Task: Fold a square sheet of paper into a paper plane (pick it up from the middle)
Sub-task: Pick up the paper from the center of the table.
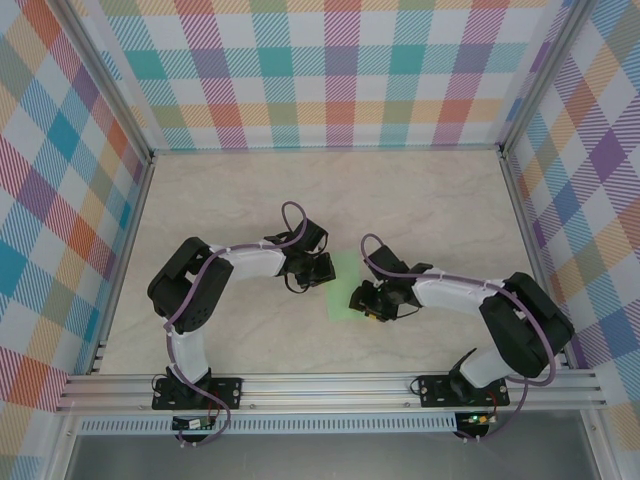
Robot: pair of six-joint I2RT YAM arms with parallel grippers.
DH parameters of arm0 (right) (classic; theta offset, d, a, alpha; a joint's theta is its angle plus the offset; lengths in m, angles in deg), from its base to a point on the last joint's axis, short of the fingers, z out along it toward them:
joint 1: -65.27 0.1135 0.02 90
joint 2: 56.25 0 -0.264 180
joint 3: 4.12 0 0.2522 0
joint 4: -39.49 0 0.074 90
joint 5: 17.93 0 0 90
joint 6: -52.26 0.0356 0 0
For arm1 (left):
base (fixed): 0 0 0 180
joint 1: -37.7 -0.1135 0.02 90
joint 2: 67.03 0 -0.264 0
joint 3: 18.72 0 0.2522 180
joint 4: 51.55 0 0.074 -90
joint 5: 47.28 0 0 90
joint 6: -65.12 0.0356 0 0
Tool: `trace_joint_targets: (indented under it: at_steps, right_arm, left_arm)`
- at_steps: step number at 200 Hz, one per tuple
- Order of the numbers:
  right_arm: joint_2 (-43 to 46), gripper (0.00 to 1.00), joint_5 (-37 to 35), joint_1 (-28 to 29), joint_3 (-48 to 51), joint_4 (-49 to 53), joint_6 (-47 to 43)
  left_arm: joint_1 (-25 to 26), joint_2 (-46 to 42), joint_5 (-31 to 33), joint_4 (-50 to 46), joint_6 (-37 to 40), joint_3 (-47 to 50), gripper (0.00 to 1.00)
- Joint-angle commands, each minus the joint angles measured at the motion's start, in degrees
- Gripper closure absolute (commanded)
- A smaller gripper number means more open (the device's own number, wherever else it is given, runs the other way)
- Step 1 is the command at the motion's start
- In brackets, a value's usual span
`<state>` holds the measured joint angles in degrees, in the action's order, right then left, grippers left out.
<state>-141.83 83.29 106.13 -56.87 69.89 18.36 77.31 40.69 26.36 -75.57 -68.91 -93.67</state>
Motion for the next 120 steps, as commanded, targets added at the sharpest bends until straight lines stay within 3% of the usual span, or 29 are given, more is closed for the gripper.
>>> trace_joint_targets:
  at_steps: [1, 120]
  right_arm:
    - [-3.92, 0.57, 3.37, 1.06, -2.78, -10.29, -0.71]
    - [-4.76, 0.51, 4.00, -0.51, -6.96, -8.55, -3.32]
  left_arm:
    - [0.15, 1.61, -0.34, -4.12, 0.41, 2.52, 0.89]
    - [0.19, 2.23, -0.47, -4.09, 0.55, 2.44, 0.89]
